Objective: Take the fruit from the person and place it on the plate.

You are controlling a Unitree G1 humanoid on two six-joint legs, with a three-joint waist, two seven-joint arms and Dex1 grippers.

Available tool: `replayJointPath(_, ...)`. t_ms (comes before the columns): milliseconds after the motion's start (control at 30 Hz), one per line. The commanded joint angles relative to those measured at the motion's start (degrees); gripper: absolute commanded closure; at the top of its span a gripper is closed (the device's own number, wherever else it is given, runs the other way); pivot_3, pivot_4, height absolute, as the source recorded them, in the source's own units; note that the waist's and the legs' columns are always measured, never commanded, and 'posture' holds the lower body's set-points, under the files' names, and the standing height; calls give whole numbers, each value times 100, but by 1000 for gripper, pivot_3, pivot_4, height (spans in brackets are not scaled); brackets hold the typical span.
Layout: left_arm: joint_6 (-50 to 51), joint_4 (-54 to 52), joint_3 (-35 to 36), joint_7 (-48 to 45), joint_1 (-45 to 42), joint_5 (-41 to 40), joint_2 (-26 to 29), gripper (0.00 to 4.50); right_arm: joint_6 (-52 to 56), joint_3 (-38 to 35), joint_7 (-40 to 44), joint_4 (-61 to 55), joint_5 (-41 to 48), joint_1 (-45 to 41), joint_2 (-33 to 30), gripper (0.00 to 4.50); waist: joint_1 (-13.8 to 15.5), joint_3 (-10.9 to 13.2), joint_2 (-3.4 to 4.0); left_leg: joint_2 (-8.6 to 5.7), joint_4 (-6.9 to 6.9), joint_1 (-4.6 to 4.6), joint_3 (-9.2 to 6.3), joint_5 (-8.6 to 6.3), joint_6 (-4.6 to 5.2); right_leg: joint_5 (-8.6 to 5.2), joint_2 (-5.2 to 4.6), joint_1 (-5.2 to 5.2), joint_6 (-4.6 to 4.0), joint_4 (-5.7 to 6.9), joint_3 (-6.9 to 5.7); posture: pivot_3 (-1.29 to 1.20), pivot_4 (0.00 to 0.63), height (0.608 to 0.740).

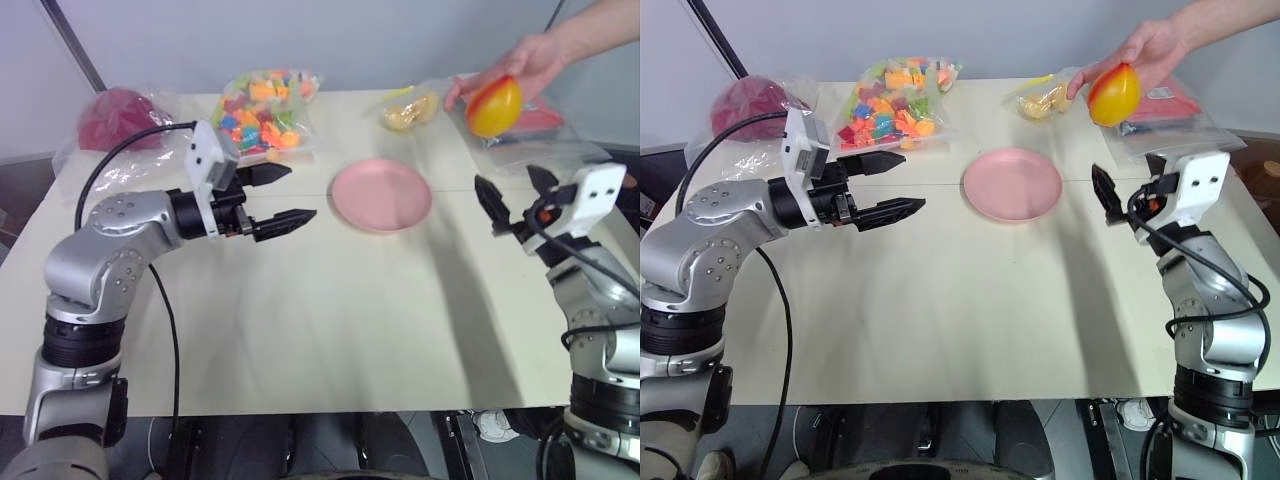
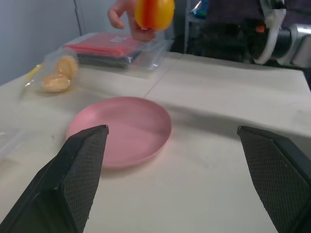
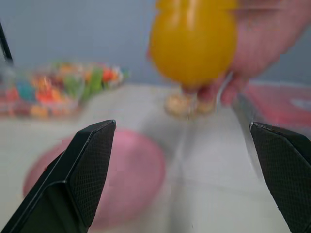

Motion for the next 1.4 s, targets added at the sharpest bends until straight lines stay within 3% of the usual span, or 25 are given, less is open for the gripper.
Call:
replayJointPath(33,-145,-21,60,-4,-83,47,19,59,236,-264,-217,-256,448,-491,-21,0,4,0,0,0,0,0,0,0,0,0,0,0,0,0,0,0,150,740)
replayJointPath(633,-229,-283,187,419,224,93,-88,59,-685,371,644,1912,-279,-1773,-207,0,-6,0,0,0,-1,-3,2,0,1,0,-1,-3,0,-2,0,0,150,740)
replayJointPath(867,-223,-386,203,562,314,83,-82,59,-862,468,759,2215,-366,-2027,-121,0,3,0,0,0,-1,-3,2,0,0,0,-3,-2,0,-3,0,0,150,740)
replayJointPath(1000,-232,-413,189,598,349,79,-90,0,-888,440,798,2127,-316,-2012,-86,1167,-1,0,0,0,-1,-3,2,0,0,0,-3,-3,0,-2,0,0,150,740)
replayJointPath(1033,-241,-416,178,604,358,84,-94,0,-877,445,812,2068,-299,-1996,-85,1258,-3,0,0,0,-1,-3,2,0,0,0,-3,-3,0,-2,0,0,150,740)
replayJointPath(1200,-251,-405,160,607,352,80,-95,0,-748,478,775,1925,-308,-1978,-90,1258,-2,0,0,0,-1,-3,2,0,0,0,-3,-4,0,-2,0,0,150,740)
replayJointPath(1400,-290,-327,103,542,443,178,-21,0,96,1212,1349,1508,10,-1492,195,1258,-8,0,0,1,-1,-3,1,0,0,0,-1,-3,0,-2,0,0,150,740)
